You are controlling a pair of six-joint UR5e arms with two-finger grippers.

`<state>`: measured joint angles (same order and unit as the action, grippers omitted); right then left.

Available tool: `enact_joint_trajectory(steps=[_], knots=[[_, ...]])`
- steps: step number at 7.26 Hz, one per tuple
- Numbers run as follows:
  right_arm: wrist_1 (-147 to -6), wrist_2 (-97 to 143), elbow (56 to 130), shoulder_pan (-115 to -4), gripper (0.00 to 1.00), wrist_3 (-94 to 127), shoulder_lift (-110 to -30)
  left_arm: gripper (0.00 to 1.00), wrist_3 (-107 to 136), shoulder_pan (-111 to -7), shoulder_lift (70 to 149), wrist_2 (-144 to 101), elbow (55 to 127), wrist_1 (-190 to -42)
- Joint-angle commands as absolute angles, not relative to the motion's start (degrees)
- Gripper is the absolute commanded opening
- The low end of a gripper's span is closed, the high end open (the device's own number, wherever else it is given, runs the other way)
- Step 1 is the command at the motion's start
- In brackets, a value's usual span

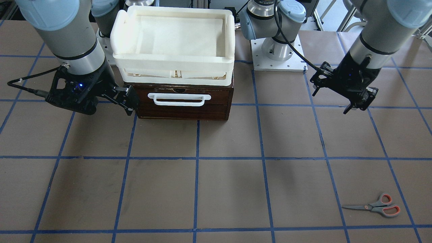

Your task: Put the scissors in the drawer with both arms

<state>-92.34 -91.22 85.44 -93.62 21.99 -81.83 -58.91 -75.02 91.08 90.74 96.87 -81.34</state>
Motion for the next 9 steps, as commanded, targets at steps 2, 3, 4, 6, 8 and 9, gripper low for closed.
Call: enact_joint_trajectory(steps=[2, 3, 4, 6, 8, 9], knots=[[-93.5, -91.8, 85.6, -94.4, 1.00, 50.2, -80.9, 1.00, -88.0, -69.4, 102.3, 90.9, 96.9, -65.5], [-93.4, -91.9, 85.6, -96.6, 1.00, 58.0, -80.3, 1.00, -99.3, -68.7, 106.0, 91.1, 96.4, -60.4], [-93.9, -91.9, 85.6, -99.5, 1.00, 68.8, -79.0, 1.00, -108.2, -66.7, 109.9, 91.0, 96.0, -55.2], [-94.0, -91.8, 85.3, -103.7, 1.00, 83.0, -76.3, 1.00, -124.3, -65.0, 116.9, 89.0, 91.4, -48.7], [-93.9, -91.1, 85.3, -107.0, 1.00, 94.0, -72.4, 0.95, -136.3, -62.7, 124.8, 84.6, 85.1, -50.5], [-93.5, -90.8, 85.3, -108.0, 1.00, 98.3, -70.7, 0.95, -136.6, -62.3, 127.1, 84.7, 84.0, -51.8]])
